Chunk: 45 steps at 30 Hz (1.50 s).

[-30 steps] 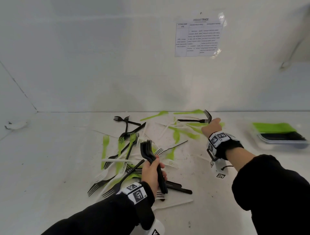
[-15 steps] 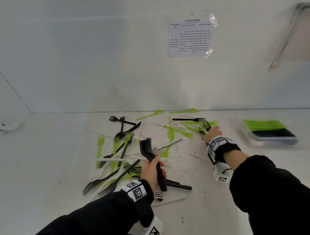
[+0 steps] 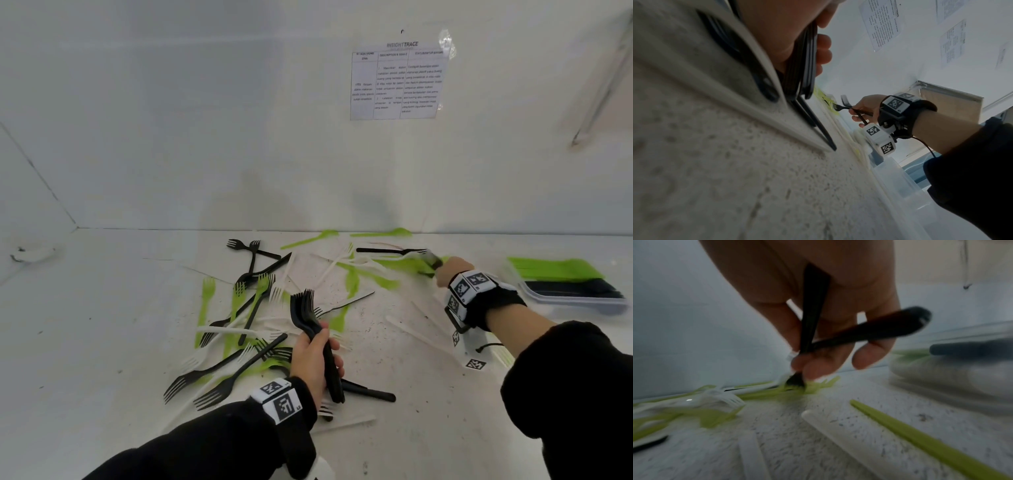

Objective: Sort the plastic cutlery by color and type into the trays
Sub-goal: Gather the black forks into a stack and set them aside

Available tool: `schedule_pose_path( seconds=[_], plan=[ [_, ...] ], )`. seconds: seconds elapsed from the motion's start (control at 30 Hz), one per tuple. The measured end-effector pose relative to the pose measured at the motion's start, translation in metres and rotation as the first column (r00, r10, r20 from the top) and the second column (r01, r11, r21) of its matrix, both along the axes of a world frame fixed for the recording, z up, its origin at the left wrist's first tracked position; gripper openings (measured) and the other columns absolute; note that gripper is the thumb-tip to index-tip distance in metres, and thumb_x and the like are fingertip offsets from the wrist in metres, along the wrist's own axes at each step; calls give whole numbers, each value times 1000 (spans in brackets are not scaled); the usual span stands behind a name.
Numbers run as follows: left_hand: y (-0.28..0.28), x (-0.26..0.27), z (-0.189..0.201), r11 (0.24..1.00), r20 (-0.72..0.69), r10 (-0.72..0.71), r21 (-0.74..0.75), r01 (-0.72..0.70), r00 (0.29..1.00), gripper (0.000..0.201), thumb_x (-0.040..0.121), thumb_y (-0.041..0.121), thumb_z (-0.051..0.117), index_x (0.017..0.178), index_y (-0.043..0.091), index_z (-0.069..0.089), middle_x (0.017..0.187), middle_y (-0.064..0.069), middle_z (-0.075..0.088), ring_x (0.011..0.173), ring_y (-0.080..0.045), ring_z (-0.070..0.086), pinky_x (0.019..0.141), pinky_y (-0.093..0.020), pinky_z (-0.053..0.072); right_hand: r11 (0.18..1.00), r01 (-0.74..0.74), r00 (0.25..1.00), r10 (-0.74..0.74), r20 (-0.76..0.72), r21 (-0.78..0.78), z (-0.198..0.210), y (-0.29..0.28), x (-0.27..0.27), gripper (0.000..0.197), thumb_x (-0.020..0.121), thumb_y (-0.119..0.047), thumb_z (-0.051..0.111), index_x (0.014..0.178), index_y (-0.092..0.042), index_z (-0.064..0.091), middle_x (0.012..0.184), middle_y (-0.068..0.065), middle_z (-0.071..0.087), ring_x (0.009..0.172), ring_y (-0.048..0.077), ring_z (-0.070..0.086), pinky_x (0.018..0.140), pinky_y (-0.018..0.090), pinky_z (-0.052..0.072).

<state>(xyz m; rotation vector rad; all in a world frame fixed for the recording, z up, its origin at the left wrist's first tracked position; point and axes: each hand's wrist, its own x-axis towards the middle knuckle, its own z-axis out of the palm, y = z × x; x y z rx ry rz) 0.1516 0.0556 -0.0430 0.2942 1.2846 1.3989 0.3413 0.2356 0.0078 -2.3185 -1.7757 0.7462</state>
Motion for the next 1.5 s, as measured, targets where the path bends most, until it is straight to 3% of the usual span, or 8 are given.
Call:
schedule_pose_path(
  seconds=[0.1, 0.17, 0.37, 0.53, 0.63, 0.9, 1.2, 1.5],
  plan=[
    [0, 1, 0, 1000, 3, 9, 0, -9, 1000, 13, 97, 11, 44, 94, 14, 56, 63, -4, 46, 43, -15, 41, 47, -25, 37, 974, -159, 985, 146, -90, -159, -5, -4, -7, 9, 89, -5, 54, 81, -2, 58, 94, 16, 59, 77, 27, 67, 57, 26, 46],
    [1, 1, 0, 1000, 10, 13, -2, -13, 1000, 12, 98, 11, 44, 94, 14, 56, 63, -5, 46, 42, -15, 41, 47, -25, 37, 985, -128, 977, 105, -183, -115, -14, -7, -14, 4, 90, -5, 49, 90, -2, 52, 86, 14, 59, 50, 18, 61, 47, 23, 41],
    [6, 4, 1, 1000, 17, 7, -18, -7, 1000, 12, 98, 12, 44, 93, 14, 55, 62, -4, 47, 41, -15, 41, 47, -24, 37, 984, 171, 802, -108, -587, 52, -30, 0, -36, 20, 89, -12, 44, 108, -7, 43, 81, 12, 46, 55, 22, 43, 44, 22, 34],
    [11, 7, 2, 1000, 13, -7, -30, 7, 1000, 11, 97, 13, 45, 91, 14, 54, 63, -5, 47, 40, -15, 41, 44, -24, 37, 983, -25, 950, 80, -301, 181, -26, 10, -45, 15, 90, -19, 50, 88, -5, 47, 83, 11, 50, 79, 27, 47, 65, 30, 35],
    [19, 9, 6, 999, 11, -13, -37, 14, 1000, 11, 97, 13, 45, 90, 14, 53, 65, -6, 47, 40, -15, 40, 44, -23, 36, 980, -94, 972, 128, -195, 173, -20, 23, -46, 20, 89, -18, 51, 72, -7, 50, 71, 8, 52, 79, 29, 49, 62, 26, 34],
    [35, 9, 10, 999, 19, -40, -32, 41, 999, 9, 97, 12, 47, 91, 12, 53, 64, -6, 47, 39, -17, 41, 44, -23, 37, 944, -269, 951, 292, -100, 191, -10, 66, -63, 34, 91, -7, 46, 123, -8, 58, 119, 18, 61, 105, 34, 58, 81, 30, 43],
    [36, 7, -1, 998, 62, -26, -59, 30, 998, 8, 97, 12, 45, 96, 13, 53, 62, -7, 47, 37, -17, 41, 42, -20, 35, 931, -364, 929, 361, 80, 27, -31, 90, -84, 24, 94, -25, 46, 89, -5, 58, 89, 13, 56, 81, 26, 50, 70, 27, 38],
    [29, 7, -2, 998, 61, -20, -65, 24, 998, 9, 97, 10, 44, 91, 11, 49, 60, -7, 47, 33, -16, 40, 38, -18, 35, 921, -381, 923, 375, 84, 75, -41, 91, -80, 32, 95, -13, 41, 124, -8, 54, 121, 18, 61, 110, 33, 58, 87, 31, 45]
  ],
)
